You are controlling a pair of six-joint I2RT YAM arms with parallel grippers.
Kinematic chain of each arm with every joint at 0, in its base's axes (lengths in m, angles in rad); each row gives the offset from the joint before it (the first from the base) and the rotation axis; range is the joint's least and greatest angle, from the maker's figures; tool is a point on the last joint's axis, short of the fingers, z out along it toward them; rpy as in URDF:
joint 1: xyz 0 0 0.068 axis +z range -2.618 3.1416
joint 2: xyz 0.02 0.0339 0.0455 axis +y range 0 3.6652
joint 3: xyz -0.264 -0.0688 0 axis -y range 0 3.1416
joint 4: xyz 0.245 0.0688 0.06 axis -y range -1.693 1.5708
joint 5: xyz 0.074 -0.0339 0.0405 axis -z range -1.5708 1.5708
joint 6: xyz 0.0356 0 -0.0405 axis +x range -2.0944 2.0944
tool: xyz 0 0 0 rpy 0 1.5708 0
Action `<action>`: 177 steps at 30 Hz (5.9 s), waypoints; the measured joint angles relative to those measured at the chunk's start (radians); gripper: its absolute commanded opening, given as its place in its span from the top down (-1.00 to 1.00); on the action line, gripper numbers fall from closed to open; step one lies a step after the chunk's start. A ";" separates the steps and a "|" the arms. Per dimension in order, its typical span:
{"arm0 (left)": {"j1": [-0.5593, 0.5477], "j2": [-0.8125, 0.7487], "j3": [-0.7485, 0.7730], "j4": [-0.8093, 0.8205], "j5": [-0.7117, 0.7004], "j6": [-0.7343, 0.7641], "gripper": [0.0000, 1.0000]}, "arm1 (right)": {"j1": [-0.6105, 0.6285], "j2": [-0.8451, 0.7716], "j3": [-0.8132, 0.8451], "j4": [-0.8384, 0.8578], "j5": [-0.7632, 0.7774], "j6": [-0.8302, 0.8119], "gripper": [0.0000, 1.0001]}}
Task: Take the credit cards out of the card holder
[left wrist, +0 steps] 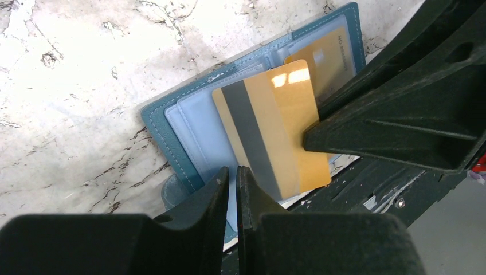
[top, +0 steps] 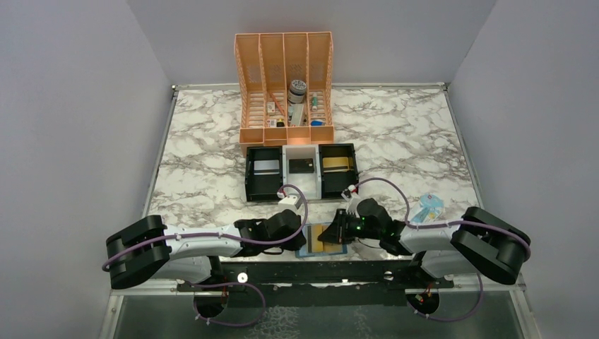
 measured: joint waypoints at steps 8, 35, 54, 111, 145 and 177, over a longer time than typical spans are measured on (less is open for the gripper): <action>-0.002 0.007 0.002 0.005 0.000 0.000 0.73 | 0.000 0.101 0.031 0.022 -0.064 -0.006 0.58; -0.010 0.021 0.004 0.019 -0.004 0.001 0.76 | -0.032 0.074 -0.040 0.144 -0.066 0.090 0.88; -0.011 0.061 0.031 0.023 -0.004 0.002 0.82 | -0.039 0.224 -0.035 0.270 -0.072 0.150 0.90; 0.097 -0.379 0.023 -0.284 -0.198 0.104 -0.84 | -0.337 -0.032 0.458 -0.364 0.324 -1.287 0.98; 0.116 -0.430 0.006 -0.301 -0.197 0.137 -0.85 | -0.316 0.421 0.650 -0.308 0.260 -1.946 0.89; 0.120 -0.507 -0.022 -0.341 -0.185 0.130 -0.85 | -0.316 0.422 0.653 -0.380 0.227 -1.936 -0.09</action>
